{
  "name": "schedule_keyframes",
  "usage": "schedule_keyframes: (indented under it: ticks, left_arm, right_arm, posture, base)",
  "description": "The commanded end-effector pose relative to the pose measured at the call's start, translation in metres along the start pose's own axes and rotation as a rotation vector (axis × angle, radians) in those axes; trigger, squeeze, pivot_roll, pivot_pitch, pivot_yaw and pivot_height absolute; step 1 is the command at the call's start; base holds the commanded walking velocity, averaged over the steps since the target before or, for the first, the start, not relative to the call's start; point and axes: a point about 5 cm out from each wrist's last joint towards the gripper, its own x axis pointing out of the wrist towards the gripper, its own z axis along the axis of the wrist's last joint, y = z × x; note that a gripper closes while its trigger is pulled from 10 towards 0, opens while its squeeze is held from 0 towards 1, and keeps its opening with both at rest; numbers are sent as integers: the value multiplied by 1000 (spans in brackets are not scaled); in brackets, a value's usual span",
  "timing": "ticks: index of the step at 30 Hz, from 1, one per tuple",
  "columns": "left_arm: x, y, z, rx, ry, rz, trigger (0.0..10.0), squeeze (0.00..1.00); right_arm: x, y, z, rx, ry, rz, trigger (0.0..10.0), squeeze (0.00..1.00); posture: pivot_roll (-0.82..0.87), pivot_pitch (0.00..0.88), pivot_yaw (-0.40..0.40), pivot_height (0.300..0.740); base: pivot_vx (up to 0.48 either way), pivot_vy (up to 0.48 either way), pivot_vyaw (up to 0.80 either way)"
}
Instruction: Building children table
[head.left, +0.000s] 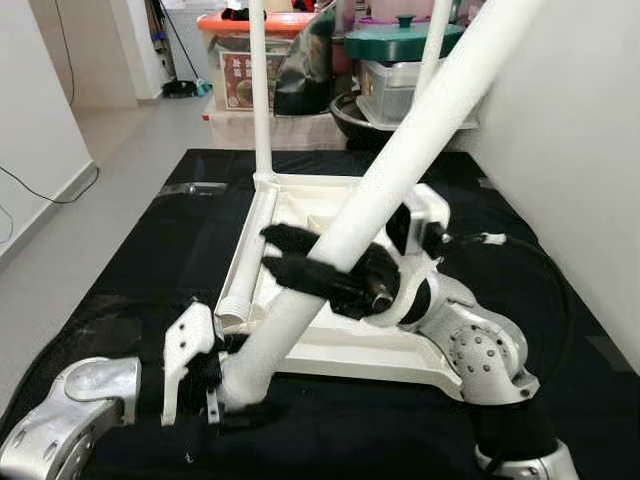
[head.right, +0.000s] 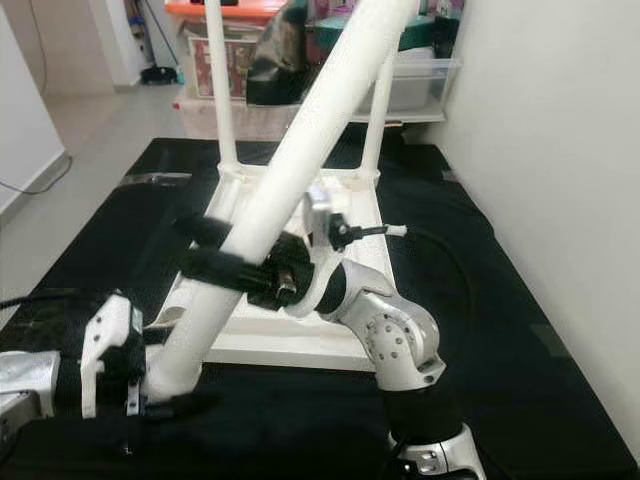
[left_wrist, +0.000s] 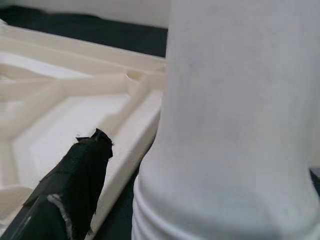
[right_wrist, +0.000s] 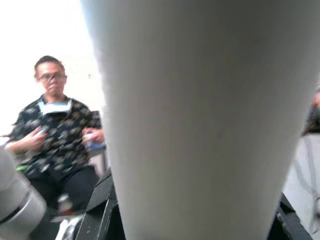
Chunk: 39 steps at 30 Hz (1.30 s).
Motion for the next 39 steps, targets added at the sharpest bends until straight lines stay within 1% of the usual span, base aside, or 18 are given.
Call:
schedule_keyframes:
  ticks: [1, 5, 10, 12, 13, 14, 15, 20, 23, 25, 27, 28, 29, 30, 32, 35, 36, 39]
  left_arm:
    - [-8, 14, 4, 12, -16, 117, 10000, 1000]
    - [-14, 21, 10, 26, -32, 175, 10000, 1000]
    - [-38, 33, 39, 83, -95, 293, 10000, 1000]
    - [-38, 33, 39, 83, -95, 293, 10000, 1000]
    - [-36, 32, 38, 86, -82, 279, 10000, 765]
    - [-36, 32, 38, 86, -82, 279, 10000, 765]
    - [-33, 31, 36, 98, -75, 271, 10000, 0]
    - [-29, 38, 40, 161, -88, 321, 10000, 0]
    - [-28, 56, 52, 239, -112, 480, 10000, 0]
    - [-26, 84, 74, 336, -158, 764, 10000, 0]
    - [-26, 84, 74, 336, -158, 764, 10000, 0]
    - [-27, 114, 134, 451, -298, 1111, 10000, 0]
    - [-27, 114, 134, 451, -298, 1111, 10000, 0]
    - [-29, 120, 165, 468, -386, 1227, 10000, 0]
    - [-29, 120, 165, 468, -386, 1227, 10000, 0]
    - [-41, 108, 262, 690, -649, 1403, 10000, 0]
    - [-41, 108, 262, 690, -649, 1403, 10000, 0]
    - [-46, 95, 303, 748, -770, 1417, 10000, 0]
  right_arm:
    - [8, 5, -7, 65, -3, 71, 0, 0]
    - [5, -3, -3, 31, -7, 17, 0, 0]
    - [-27, -52, 24, -158, -28, -398, 0, 0]
    - [-27, -52, 24, -158, -28, -398, 0, 0]
    - [-31, -59, 27, -187, -32, -461, 0, 0]
    - [-31, -59, 27, -187, -32, -461, 0, 0]
    - [-35, -65, 30, -214, -29, -522, 0, 0]
    - [-42, -71, 36, -276, -14, -611, 0, 0]
    - [-45, -76, 41, -321, -18, -685, 0, 0]
    - [-49, -83, 46, -363, -47, -785, 0, 0]
    - [-49, -83, 46, -363, -47, -785, 0, 0]
    - [-53, -91, 54, -390, -117, -905, 0, 0]
    - [-53, -91, 54, -390, -117, -905, 0, 0]
    - [-54, -93, 57, -393, -150, -939, 0, 0]
    - [-54, -93, 57, -393, -150, -939, 0, 0]
    - [-55, -96, 61, -399, -193, -973, 0, 0]
    - [-55, -96, 61, -399, -193, -973, 0, 0]
    - [-59, -95, 64, -406, -201, -983, 0, 0]
  posture:
    - [102, 0, -28, 740]
    - [102, 0, -29, 740]
    - [117, 0, -39, 740]
    - [117, 0, -39, 740]
    - [113, 0, -36, 740]
    - [113, 0, -36, 740]
    - [107, 0, -30, 740]
    - [105, 0, -28, 740]
    - [102, 0, -28, 740]
    - [104, 0, -32, 740]
    - [104, 0, -32, 740]
    - [125, 0, -46, 740]
    - [125, 0, -46, 740]
    - [125, 0, -46, 740]
    - [125, 0, -46, 740]
    - [108, 0, -42, 740]
    - [108, 0, -42, 740]
    - [112, 0, -46, 740]
  base:
    - [0, 0, 0]
    - [0, 0, 0]
    - [0, 0, 0]
    - [0, 0, 0]
    - [0, 0, 0]
    - [0, 0, 0]
    - [0, 0, 0]
    - [0, 0, 0]
    - [0, 0, 0]
    - [0, 0, 0]
    - [0, 0, 0]
    - [0, 0, 0]
    - [0, 0, 0]
    - [0, 0, 0]
    - [0, 0, 0]
    - [0, 0, 0]
    - [0, 0, 0]
    - [0, 0, 0]
